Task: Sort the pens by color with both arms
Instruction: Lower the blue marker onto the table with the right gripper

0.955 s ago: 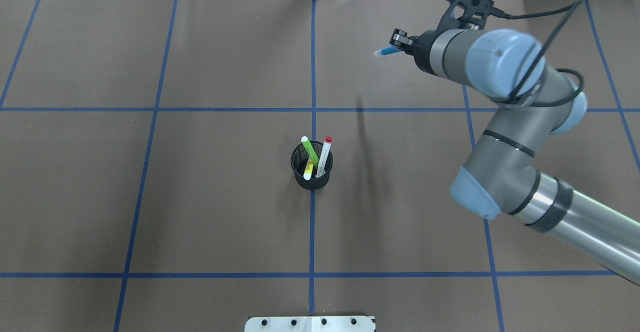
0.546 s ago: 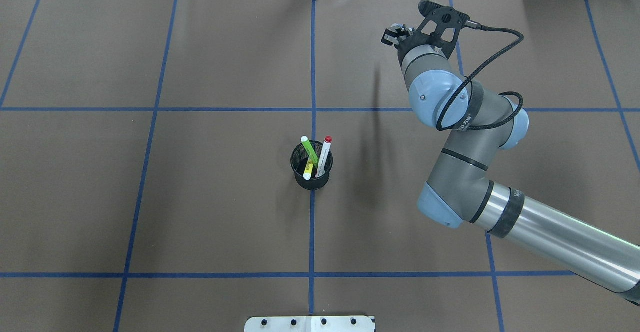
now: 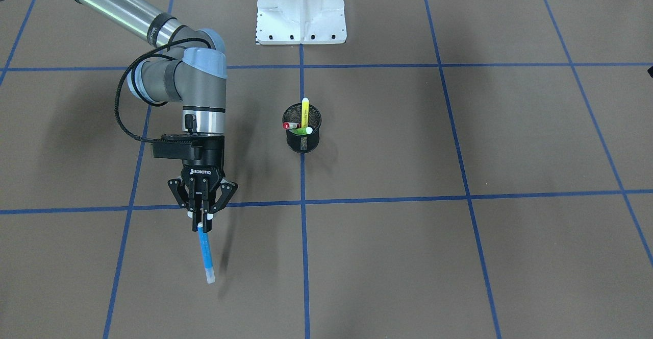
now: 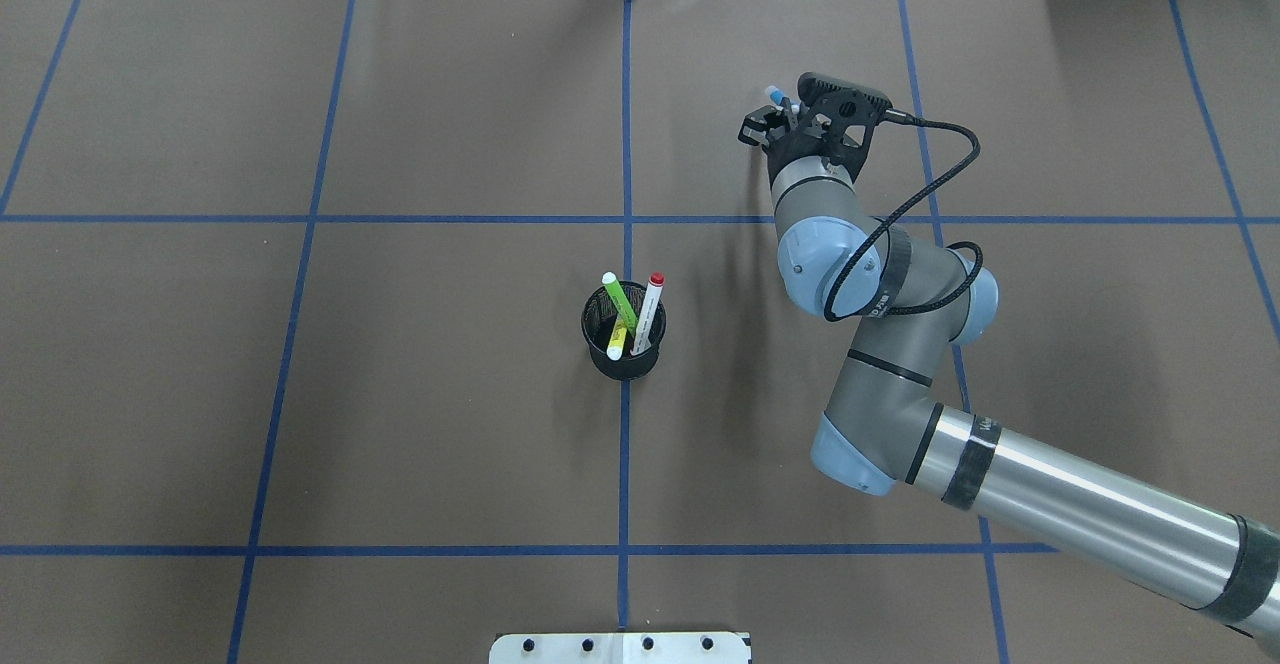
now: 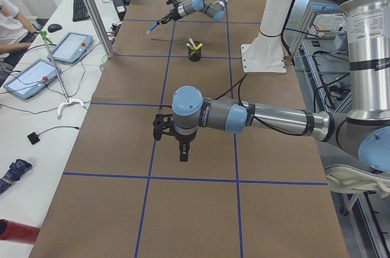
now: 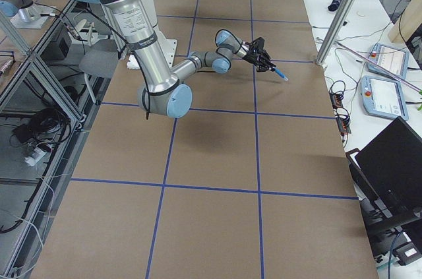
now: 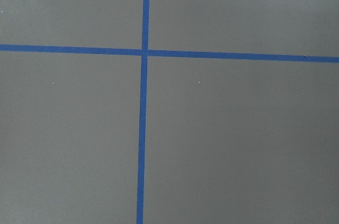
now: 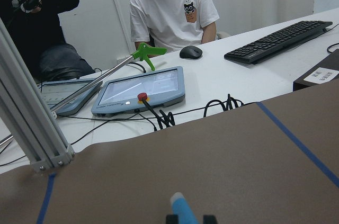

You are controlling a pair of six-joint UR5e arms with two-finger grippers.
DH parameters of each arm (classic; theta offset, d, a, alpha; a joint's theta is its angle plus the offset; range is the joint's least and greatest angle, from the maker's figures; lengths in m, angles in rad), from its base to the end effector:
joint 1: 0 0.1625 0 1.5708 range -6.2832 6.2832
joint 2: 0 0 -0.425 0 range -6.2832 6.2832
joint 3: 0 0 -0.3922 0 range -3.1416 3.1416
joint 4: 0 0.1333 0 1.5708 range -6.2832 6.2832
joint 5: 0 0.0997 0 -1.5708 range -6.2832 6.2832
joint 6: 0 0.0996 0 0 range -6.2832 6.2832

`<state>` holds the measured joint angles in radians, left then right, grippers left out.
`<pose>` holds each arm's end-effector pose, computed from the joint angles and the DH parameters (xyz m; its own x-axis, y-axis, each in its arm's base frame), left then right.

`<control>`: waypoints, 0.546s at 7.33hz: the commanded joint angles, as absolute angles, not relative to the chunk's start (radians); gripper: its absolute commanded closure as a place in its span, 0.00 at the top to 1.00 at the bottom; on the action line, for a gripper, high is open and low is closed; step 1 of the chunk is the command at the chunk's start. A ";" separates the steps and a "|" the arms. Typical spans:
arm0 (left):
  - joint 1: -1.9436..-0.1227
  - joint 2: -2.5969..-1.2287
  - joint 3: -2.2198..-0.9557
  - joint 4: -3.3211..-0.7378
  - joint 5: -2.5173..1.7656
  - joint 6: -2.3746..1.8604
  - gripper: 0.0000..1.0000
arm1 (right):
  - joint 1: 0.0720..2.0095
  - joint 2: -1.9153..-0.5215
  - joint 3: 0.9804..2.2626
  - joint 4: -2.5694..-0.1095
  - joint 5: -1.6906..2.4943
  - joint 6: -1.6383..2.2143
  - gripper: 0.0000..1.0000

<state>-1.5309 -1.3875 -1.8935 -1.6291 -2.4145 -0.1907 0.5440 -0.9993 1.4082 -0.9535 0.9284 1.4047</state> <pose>-0.0420 -0.4237 0.5712 0.6538 -0.0157 -0.7565 0.0864 0.9948 0.0540 -0.5073 -0.5324 0.3201 0.5782 0.1950 0.7922 -0.7678 0.4584 0.4475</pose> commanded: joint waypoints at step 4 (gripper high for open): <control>-1.531 -1.388 -1.905 -1.629 -2.414 -0.192 1.00 | 0.520 -1.005 1.394 -0.953 0.914 1.404 0.37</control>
<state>-1.5309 -1.3882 -1.9024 -1.6291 -2.4145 -0.1917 0.5216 -1.0030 1.3948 -0.9526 0.9145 1.4038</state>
